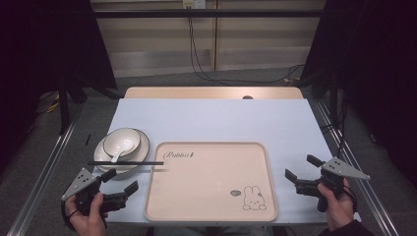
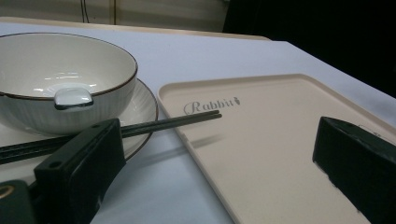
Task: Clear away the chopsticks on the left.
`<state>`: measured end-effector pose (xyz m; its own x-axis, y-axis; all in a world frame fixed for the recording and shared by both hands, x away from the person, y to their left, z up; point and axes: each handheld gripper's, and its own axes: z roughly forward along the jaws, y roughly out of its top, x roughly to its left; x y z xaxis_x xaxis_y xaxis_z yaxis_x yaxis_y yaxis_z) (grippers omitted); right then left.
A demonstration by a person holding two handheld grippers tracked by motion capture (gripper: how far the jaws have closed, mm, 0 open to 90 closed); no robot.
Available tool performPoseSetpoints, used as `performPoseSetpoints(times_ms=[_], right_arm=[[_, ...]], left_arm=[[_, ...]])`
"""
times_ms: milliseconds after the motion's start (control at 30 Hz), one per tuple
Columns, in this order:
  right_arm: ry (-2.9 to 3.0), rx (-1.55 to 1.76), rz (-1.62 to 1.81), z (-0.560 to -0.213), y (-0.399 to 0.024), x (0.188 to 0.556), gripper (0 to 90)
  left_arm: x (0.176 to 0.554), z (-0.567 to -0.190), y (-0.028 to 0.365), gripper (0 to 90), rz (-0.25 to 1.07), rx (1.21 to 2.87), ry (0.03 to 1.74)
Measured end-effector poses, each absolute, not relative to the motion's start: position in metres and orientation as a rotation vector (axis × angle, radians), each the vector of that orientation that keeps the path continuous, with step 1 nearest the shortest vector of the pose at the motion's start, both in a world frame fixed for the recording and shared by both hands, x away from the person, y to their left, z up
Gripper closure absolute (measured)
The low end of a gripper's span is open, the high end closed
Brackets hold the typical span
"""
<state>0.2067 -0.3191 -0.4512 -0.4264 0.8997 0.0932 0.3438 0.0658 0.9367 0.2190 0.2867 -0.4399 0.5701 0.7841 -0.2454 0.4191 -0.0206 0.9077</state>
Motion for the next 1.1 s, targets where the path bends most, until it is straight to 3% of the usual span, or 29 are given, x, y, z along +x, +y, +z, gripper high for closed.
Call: performPoseSetpoints(times_ms=[633,1100], right_arm=[[1.818,1.23,1.371,-0.452,-0.317,0.206,1.4],[1.825,1.215,1.368,-0.452,-0.317,0.207,1.6]], left_arm=[[0.22,-0.433,0.287,3.0,0.333,1.709,0.948],[0.235,-0.42,0.326,6.5,0.307,1.76,0.963]])
